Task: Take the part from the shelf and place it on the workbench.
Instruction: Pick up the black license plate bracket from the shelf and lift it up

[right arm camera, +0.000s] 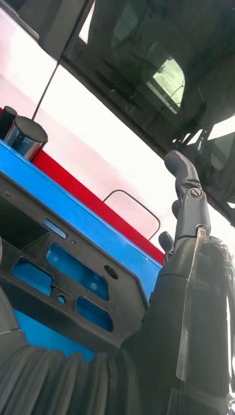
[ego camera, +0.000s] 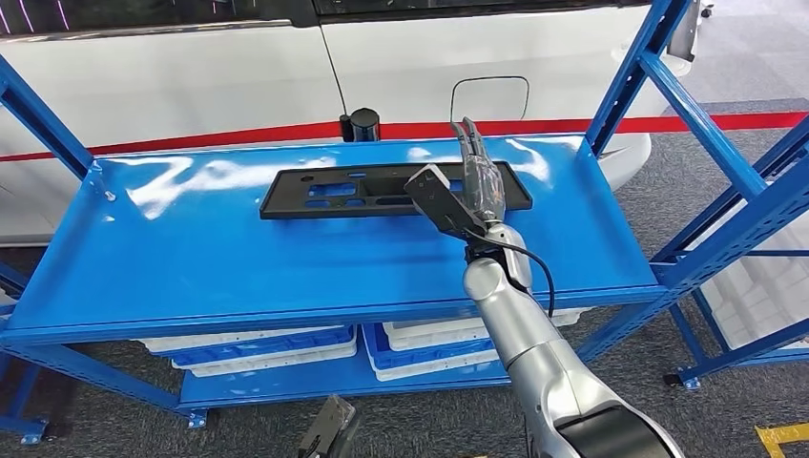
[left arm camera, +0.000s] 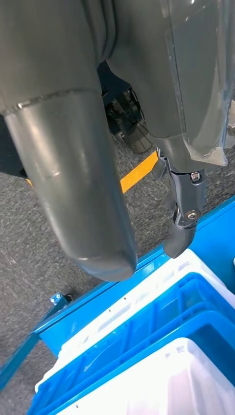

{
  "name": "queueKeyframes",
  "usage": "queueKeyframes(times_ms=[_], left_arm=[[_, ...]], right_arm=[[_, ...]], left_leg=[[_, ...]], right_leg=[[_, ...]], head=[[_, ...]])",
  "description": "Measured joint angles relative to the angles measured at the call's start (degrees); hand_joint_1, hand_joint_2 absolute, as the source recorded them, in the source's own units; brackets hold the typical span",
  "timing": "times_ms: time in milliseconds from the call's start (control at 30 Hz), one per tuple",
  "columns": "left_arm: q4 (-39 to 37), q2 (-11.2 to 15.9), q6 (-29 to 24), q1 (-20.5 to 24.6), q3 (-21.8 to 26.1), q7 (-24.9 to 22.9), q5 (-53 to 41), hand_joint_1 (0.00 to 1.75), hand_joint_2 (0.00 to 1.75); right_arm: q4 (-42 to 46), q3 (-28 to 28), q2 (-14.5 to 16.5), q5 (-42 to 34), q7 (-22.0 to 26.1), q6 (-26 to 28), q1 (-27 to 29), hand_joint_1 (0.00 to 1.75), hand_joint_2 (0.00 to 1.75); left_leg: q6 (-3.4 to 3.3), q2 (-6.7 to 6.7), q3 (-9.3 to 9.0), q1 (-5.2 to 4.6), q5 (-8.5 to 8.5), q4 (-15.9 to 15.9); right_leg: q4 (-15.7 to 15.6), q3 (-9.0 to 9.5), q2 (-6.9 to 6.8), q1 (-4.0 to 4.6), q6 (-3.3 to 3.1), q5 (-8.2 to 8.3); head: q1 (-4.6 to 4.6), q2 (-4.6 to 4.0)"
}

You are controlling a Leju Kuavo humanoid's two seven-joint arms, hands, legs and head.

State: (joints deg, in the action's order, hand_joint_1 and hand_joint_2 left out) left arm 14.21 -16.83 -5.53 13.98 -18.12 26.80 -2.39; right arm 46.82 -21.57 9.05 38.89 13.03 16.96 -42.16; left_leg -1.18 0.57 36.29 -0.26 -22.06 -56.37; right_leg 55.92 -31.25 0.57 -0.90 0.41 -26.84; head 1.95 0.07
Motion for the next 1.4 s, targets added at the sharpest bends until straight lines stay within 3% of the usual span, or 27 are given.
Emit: queueKeyframes(times_ms=[333,667,1300,1400], left_arm=[[0.0,0.0,0.1,0.0,-0.2,0.1,-0.3,0.0,0.0],[0.0,0.0,0.2,-0.1,-1.5,0.1,-0.8,0.0,0.0],[-0.1,0.0,-0.8,-0.1,-2.9,-0.9,0.6,0.0,0.0],[-0.1,0.3,-0.3,0.0,-3.8,-1.5,0.8,0.0,0.0]], right_arm=[[-1.0,-0.6,0.4,1.0,-0.6,0.4,0.0,0.0,1.75],[-5.3,-4.0,2.2,7.0,-6.3,2.9,-0.1,0.0,1.75],[-16.1,-7.7,3.3,30.3,-20.7,11.4,-1.5,0.0,1.75],[-18.0,-8.3,1.6,40.2,-26.4,14.7,-2.0,0.0,1.75]], left_leg=[[-0.3,-0.02,-0.01,-0.11,-0.02,0.0],[-0.3,-0.03,-0.04,0.11,-0.01,0.0],[-0.3,-0.02,-0.04,0.11,0.0,0.0],[-0.31,-0.02,-0.04,0.11,0.0,0.0]], right_leg=[[-0.1,0.06,0.01,-0.01,0.27,0.14],[-0.1,0.07,0.01,0.23,0.26,0.13],[-0.1,0.07,0.0,0.2,0.25,0.13],[-0.1,0.07,0.0,0.18,0.25,0.13]], head=[[0.03,0.0],[0.04,0.0],[0.03,0.0],[0.04,0.0]])
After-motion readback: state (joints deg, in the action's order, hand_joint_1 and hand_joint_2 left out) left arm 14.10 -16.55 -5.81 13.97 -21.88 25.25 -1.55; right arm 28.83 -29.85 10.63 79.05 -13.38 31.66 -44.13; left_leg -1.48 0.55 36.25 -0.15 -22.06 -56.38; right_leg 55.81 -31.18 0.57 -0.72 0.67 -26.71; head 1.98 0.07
